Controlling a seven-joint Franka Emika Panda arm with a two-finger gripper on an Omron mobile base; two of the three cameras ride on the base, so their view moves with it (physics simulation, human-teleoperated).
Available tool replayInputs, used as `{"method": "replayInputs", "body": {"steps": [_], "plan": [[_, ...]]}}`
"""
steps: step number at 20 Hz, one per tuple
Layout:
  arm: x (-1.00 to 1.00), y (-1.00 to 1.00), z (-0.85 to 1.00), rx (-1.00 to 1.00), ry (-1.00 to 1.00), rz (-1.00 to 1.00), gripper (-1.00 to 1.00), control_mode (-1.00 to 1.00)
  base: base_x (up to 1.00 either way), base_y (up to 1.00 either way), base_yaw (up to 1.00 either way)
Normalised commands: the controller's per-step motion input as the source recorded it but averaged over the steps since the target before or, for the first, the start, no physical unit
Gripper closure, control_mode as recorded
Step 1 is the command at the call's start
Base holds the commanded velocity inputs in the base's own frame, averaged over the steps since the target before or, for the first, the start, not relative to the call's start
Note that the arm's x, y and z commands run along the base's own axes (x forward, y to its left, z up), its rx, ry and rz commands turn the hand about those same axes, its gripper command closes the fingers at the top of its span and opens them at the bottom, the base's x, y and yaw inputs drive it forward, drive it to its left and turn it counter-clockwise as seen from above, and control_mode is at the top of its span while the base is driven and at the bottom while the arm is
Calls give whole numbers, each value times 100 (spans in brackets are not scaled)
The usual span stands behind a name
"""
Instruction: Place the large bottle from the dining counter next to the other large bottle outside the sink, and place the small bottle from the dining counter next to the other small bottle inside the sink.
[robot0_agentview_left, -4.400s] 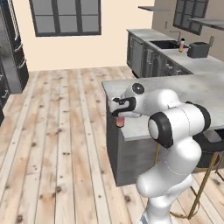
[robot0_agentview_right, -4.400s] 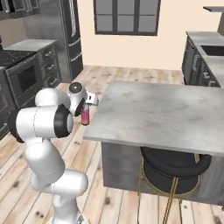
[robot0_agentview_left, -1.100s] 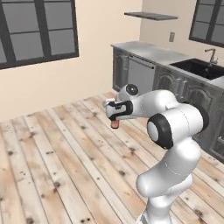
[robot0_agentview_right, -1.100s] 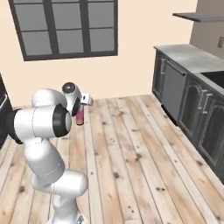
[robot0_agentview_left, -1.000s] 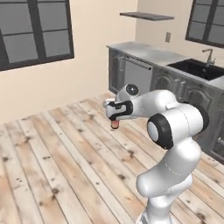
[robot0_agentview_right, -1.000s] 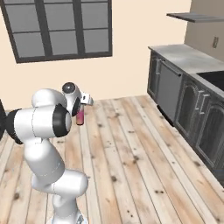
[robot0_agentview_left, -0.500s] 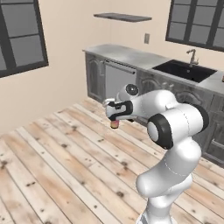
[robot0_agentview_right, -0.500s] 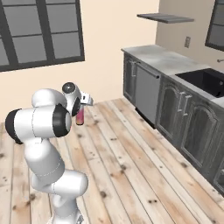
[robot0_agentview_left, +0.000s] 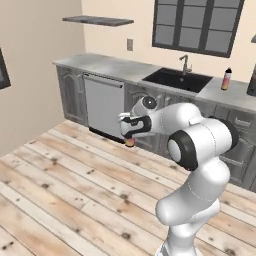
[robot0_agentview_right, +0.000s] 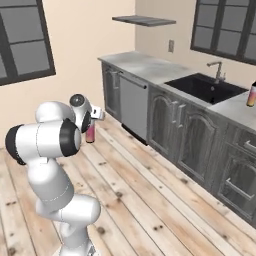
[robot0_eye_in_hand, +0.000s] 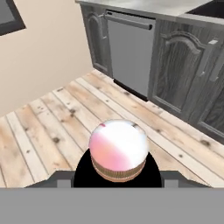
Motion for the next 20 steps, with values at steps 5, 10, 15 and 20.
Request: {"method": "replayInputs", "body": {"steps": [5,10,15,20], "plan": [[0,0,0,0,0,0,100,100,65,1,-35],[0,0,0,0,0,0,100,100,79,0,-27],[0,0,0,0,0,0,100,100,83,0,-21],[0,0,0,0,0,0,100,100,61,0,-24]]}}
